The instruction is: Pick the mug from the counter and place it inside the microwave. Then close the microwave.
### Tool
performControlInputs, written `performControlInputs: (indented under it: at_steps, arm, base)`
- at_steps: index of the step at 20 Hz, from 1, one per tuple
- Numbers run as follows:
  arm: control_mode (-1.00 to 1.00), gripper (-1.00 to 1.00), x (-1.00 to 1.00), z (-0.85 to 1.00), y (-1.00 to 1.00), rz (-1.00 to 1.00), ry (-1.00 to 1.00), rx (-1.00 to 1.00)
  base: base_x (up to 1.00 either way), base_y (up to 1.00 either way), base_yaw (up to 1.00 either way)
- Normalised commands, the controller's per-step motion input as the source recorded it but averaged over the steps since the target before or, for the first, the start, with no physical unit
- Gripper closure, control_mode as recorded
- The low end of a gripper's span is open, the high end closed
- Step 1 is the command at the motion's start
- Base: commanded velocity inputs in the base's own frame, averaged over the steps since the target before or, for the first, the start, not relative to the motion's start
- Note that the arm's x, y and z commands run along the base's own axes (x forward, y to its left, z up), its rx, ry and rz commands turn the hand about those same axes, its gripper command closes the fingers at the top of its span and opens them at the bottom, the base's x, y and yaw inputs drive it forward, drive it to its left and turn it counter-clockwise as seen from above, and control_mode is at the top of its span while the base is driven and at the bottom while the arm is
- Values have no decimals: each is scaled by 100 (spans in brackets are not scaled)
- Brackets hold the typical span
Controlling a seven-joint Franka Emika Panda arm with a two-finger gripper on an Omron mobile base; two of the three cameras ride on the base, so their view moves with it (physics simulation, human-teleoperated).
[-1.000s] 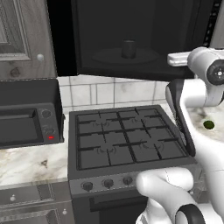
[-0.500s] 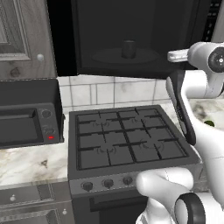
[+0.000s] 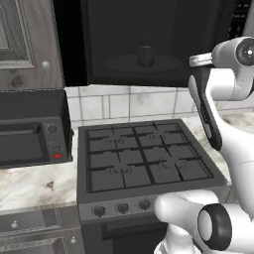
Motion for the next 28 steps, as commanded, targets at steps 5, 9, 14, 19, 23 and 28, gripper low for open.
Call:
performControlInputs:
  at_steps: [5, 9, 14, 19, 23, 28]
  arm:
    - [-100, -100, 32, 0, 0, 1, 5, 0]
    - [-100, -100, 40, -1, 0, 1, 0, 0]
    - [-100, -100, 42, -18, 0, 1, 0, 0]
    - [-100, -100, 38, -19, 0, 0, 0, 0]
    - [-100, -100, 30, -10, 0, 0, -1, 0]
    - [-100, -100, 32, -8, 0, 0, 0, 0]
  base:
    - [0, 0, 0]
    - [0, 0, 0]
    - [0, 0, 0]
    - [0, 0, 0]
    - [0, 0, 0]
    - [0, 0, 0]
